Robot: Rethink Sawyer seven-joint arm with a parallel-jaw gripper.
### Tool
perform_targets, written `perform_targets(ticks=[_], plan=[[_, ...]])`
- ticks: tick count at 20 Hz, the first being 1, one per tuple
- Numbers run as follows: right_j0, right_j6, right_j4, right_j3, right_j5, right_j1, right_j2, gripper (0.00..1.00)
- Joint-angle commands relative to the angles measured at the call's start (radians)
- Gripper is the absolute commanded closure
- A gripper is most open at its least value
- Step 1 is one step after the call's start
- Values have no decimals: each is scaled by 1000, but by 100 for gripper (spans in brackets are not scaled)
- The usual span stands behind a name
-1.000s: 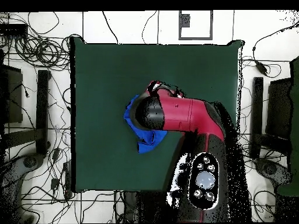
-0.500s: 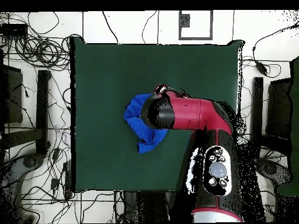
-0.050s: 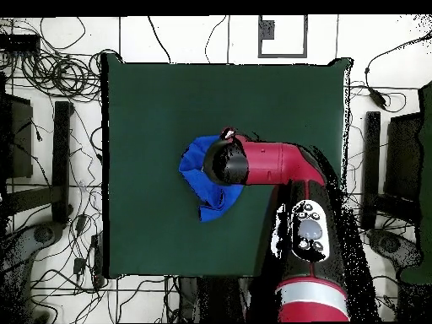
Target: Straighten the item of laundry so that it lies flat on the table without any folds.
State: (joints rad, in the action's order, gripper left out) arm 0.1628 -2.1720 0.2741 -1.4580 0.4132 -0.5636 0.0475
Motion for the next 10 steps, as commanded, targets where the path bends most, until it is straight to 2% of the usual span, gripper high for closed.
perform_targets(ticks=[1,5,10], plan=[[-29,41,-5,-100,94,-48,-134,0],[-25,54,-32,-105,180,-96,-151,0],[-15,58,-20,-105,178,-87,-168,0]])
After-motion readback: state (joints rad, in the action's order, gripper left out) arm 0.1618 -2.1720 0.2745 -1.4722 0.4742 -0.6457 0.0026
